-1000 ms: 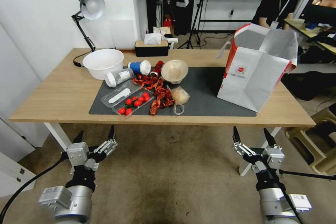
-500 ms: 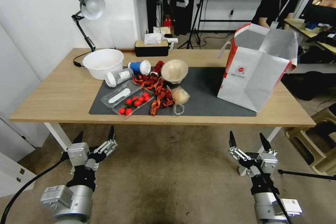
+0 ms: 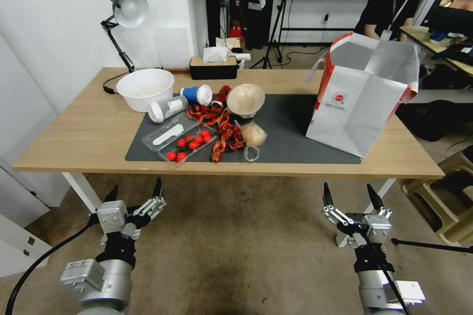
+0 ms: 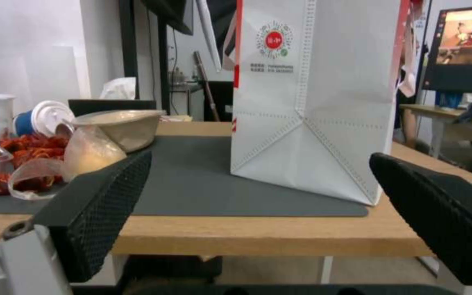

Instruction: Pick up the food delivery bag from the floor and place it on the table.

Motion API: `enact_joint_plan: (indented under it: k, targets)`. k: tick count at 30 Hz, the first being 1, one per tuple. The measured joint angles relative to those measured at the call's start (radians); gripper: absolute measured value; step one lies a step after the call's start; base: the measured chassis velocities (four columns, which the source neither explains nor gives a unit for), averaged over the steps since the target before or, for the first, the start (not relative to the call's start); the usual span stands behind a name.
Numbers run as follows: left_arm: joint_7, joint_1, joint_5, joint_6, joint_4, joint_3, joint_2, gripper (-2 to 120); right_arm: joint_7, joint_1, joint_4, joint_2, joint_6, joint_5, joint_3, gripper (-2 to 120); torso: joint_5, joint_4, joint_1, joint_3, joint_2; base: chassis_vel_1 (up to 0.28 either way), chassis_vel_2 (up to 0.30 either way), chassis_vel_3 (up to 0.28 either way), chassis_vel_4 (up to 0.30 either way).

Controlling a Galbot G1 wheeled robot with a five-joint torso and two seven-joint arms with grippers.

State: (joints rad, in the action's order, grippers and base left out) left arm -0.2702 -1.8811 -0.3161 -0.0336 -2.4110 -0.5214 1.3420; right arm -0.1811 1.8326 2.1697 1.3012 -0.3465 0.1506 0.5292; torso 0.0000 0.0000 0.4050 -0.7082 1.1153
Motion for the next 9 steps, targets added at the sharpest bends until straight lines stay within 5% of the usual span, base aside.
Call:
enact_joint_plan:
  k: [9]
  targets:
    - [-0.001, -0.001, 0.0, 0.0, 0.003, 0.0, -0.001, 100, 0.007, 0.002, 0.0, 0.005, -0.014, -0.015, -0.001, 100, 0.0, 0.0, 0.0, 0.0, 0.0, 0.0, 0.0, 0.0, 0.0]
